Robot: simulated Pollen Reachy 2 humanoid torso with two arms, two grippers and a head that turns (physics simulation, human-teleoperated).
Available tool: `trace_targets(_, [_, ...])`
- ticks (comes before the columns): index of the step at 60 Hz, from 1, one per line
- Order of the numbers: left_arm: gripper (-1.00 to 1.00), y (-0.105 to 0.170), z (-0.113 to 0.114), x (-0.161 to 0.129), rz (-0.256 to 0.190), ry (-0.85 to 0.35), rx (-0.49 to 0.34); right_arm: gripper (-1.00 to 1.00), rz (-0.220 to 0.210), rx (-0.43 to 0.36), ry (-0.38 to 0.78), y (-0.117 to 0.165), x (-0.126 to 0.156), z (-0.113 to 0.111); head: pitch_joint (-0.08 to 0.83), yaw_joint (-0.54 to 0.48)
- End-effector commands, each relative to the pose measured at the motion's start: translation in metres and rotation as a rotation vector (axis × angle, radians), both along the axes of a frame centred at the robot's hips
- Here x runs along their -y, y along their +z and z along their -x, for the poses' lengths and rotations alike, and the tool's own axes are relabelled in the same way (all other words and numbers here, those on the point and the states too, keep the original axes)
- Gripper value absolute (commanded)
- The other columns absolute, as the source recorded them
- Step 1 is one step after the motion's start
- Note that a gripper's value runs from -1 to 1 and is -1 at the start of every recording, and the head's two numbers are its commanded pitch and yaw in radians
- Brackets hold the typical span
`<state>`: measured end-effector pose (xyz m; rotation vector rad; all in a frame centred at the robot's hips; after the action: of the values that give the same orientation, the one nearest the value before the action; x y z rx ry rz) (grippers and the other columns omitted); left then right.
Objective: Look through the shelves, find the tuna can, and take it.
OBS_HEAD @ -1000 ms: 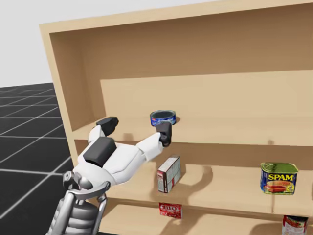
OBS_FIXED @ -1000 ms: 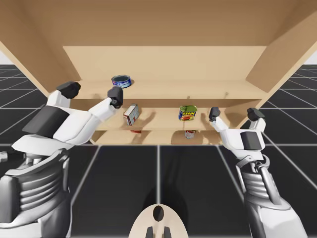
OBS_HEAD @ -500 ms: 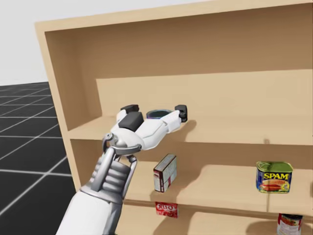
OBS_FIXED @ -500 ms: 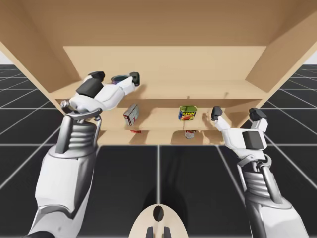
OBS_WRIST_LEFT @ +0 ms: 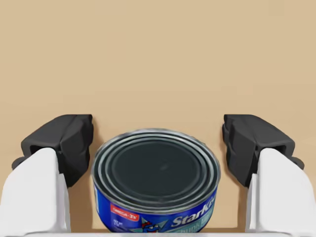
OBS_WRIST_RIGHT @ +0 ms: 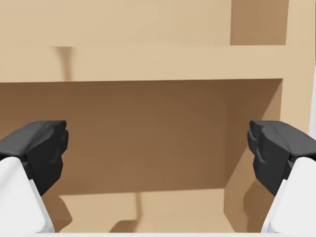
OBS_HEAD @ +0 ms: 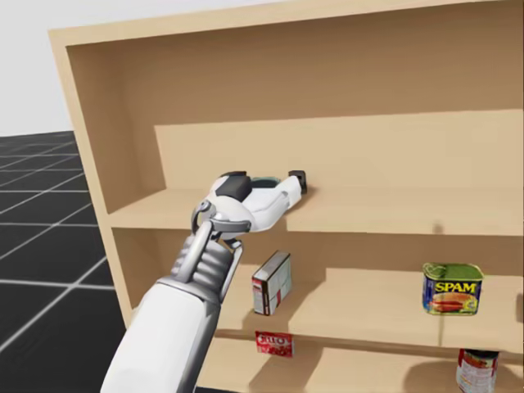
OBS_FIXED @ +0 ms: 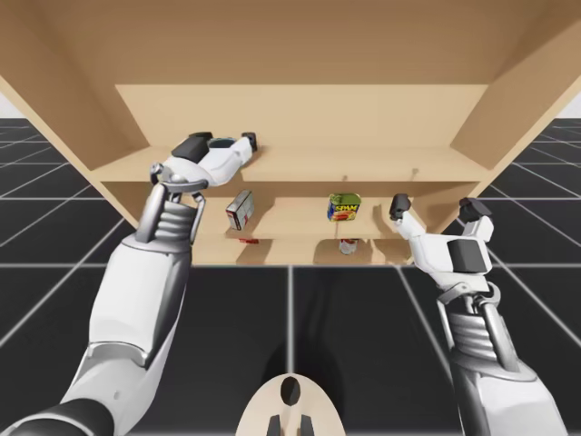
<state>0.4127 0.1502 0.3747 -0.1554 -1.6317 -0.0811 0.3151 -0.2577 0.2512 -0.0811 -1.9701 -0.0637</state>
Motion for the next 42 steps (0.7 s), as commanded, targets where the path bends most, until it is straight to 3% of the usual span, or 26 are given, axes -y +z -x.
trace_targets(1, [1.00, -0.014, -0.001, 0.006, -0.029, 0.035, -0.169, -1.00, -0.004, -0.001, 0.000, 0.000, 0.001, 0.000, 0.204, 0.23])
trace_targets(11, [1.00, -0.010, 0.007, 0.007, -0.045, 0.035, -0.137, -1.00, -0.005, -0.003, 0.000, -0.001, 0.000, 0.000, 0.207, 0.23])
trace_targets(23, [1.00, 0.013, 0.015, 0.003, -0.042, 0.019, -0.036, -1.00, -0.006, -0.003, 0.000, -0.001, 0.000, 0.000, 0.200, 0.23])
trace_targets(42, [1.00, 0.033, 0.062, 0.002, -0.089, 0.019, 0.045, -1.00, 0.001, -0.022, -0.009, -0.002, 0.000, -0.001, 0.196, 0.23])
